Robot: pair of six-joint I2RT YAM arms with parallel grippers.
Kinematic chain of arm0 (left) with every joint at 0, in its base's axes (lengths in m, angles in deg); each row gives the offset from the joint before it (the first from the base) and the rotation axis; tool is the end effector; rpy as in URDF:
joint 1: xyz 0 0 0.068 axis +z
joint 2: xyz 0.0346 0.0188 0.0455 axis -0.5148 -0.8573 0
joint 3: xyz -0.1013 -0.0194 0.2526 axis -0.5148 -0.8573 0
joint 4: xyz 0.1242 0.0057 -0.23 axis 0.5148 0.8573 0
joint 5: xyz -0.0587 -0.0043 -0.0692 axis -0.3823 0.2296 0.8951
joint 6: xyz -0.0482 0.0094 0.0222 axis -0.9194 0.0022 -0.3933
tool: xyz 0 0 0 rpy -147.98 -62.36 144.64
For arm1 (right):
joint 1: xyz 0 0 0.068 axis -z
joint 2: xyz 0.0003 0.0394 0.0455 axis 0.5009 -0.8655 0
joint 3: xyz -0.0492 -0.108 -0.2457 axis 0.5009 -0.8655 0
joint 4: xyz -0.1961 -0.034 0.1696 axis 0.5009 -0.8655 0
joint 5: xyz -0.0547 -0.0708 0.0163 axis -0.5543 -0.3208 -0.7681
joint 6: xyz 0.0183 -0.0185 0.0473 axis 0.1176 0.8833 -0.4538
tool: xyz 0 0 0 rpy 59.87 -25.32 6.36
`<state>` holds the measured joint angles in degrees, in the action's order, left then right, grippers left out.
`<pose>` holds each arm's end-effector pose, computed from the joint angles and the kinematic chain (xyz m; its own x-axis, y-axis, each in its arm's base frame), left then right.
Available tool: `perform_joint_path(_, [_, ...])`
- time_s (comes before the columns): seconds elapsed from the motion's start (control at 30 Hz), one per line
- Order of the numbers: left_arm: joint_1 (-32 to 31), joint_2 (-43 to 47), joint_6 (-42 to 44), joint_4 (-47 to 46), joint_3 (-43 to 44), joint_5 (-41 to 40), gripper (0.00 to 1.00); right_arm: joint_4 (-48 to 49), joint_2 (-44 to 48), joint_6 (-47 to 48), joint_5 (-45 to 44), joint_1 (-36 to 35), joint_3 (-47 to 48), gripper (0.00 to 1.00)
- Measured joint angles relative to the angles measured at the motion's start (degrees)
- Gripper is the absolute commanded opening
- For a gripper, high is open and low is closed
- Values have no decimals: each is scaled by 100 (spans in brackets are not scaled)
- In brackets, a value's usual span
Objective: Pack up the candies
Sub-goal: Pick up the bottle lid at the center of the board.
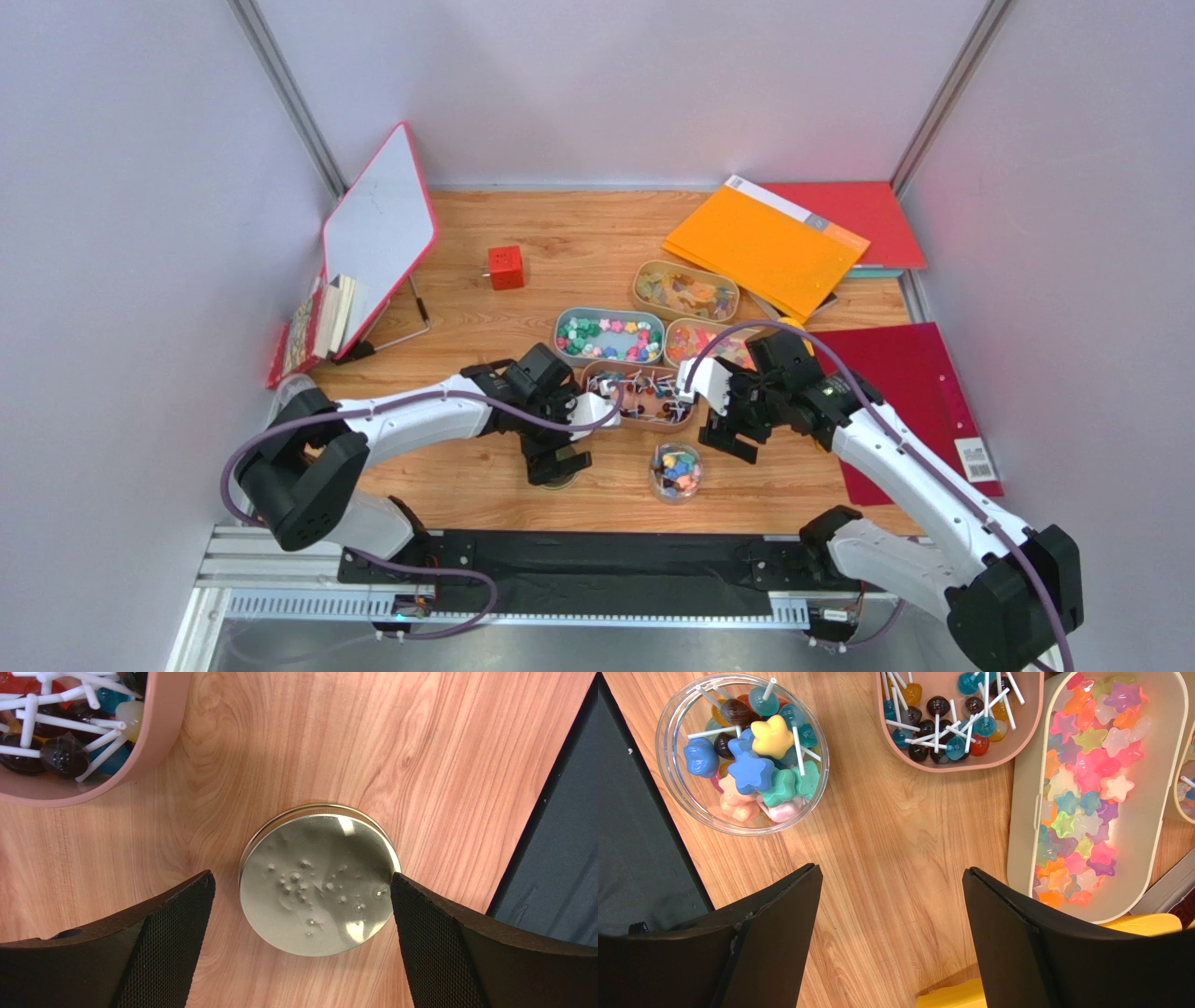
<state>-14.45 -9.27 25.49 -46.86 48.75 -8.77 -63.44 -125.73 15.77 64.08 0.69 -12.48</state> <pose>0.1690 -0.1883 0.1644 -0.2167 0.8469 -0.4856 0.9760 0.1985 -0.0893 0.1517 0.0988 0.2388 -0.0898 -0.8381 -0.5380 -0.9686 0.1992 -0.1487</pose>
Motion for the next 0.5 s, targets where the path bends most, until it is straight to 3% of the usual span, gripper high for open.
perform_joint_path(0.5, [-133, 37, -59, 70, -31, 4, 100, 0, 11, 17, 44, 0, -74, 79])
